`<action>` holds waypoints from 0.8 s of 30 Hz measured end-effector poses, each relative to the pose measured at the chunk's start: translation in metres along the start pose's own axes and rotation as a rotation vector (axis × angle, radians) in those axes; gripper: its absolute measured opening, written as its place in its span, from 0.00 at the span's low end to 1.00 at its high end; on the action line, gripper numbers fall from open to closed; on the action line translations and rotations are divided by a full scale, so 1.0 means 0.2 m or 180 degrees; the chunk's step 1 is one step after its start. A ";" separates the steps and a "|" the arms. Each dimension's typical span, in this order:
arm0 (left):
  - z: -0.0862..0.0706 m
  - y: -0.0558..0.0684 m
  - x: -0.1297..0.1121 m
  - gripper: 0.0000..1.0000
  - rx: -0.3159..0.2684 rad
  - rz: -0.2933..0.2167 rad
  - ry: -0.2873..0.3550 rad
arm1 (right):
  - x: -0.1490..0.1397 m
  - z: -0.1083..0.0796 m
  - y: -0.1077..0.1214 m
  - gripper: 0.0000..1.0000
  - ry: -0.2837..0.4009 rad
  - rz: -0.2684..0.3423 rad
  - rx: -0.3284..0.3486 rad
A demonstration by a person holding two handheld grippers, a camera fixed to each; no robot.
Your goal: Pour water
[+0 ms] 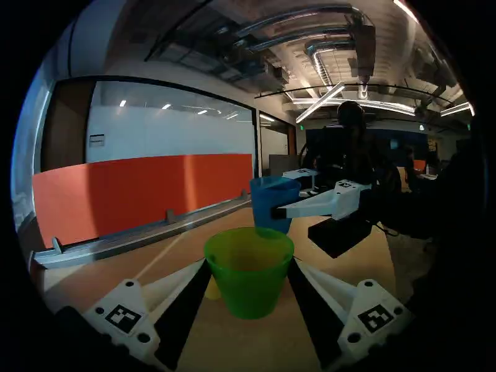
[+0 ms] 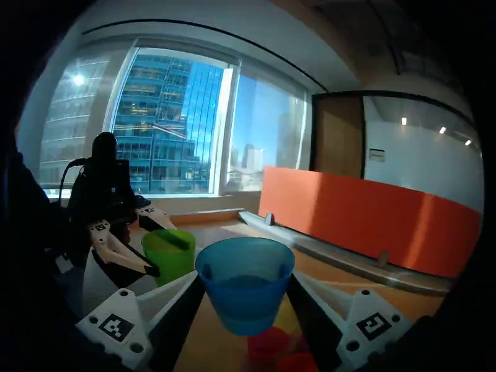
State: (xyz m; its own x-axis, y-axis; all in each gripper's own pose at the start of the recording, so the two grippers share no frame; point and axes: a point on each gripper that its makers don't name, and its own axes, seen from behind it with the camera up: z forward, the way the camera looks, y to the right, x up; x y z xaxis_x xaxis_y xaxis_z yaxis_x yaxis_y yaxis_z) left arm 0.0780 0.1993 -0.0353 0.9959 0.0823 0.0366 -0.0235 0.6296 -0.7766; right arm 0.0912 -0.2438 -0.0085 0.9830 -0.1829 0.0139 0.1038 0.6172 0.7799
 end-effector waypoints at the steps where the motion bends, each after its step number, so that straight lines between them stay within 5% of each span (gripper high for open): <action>1: 0.00 0.01 0.00 0.85 -0.0018 0.0004 -0.0002 | 0.01 0.00 0.00 0.88 -0.0004 -0.0025 0.0003; 24: 0.06 0.08 -0.04 0.85 -0.0131 0.0056 -0.0046 | 0.22 0.03 0.09 0.88 0.0050 -0.0601 0.0026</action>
State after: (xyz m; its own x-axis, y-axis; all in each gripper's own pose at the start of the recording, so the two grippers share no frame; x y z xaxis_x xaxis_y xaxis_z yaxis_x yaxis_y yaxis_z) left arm 0.0696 0.2179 -0.0407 0.9940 0.1043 0.0316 -0.0370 0.5957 -0.8023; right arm 0.1354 -0.2458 0.0107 0.9484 -0.2829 -0.1431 0.2857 0.5669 0.7727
